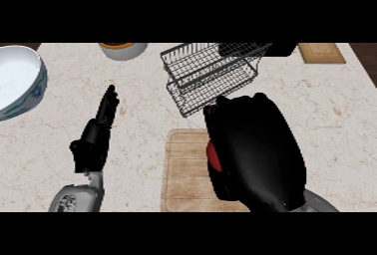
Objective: Pick the tomato from the cutting board and place it in the tiered basket
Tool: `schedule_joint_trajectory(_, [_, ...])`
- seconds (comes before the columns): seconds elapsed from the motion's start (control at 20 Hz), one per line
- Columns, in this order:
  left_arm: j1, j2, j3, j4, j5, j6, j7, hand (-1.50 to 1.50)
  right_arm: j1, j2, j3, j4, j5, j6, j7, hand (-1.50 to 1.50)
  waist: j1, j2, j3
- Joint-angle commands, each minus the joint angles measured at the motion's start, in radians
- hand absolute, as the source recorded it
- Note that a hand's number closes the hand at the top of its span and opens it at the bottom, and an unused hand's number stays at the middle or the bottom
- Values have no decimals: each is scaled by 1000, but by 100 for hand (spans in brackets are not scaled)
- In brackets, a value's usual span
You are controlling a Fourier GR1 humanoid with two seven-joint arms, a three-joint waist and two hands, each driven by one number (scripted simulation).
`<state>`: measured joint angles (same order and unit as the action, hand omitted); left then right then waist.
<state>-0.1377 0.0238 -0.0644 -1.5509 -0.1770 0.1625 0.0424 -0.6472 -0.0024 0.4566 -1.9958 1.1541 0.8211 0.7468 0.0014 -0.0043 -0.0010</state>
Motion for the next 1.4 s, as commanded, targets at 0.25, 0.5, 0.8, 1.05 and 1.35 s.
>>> schedule_joint_trajectory(0.25, [-16,-13,-15,17,-7,11,-14,0,-321,2,-340,102,-259,83,106,150,4,3,0])
schedule_joint_trajectory(0.5, [8,-5,-30,-54,-18,9,31,0,-371,2,-335,170,-460,-66,249,150,11,1,0])
schedule_joint_trajectory(0.8, [-14,6,7,-5,7,-7,15,0,-451,2,-347,372,-305,-184,137,150,8,5,0])
schedule_joint_trajectory(1.05, [36,-13,-24,-2,-6,1,-35,0,-525,-33,-329,598,-208,-285,20,150,13,7,0])
schedule_joint_trajectory(1.35, [35,-23,-59,-11,-15,35,-33,0,-498,-139,-329,778,-150,-393,-170,150,13,10,0])
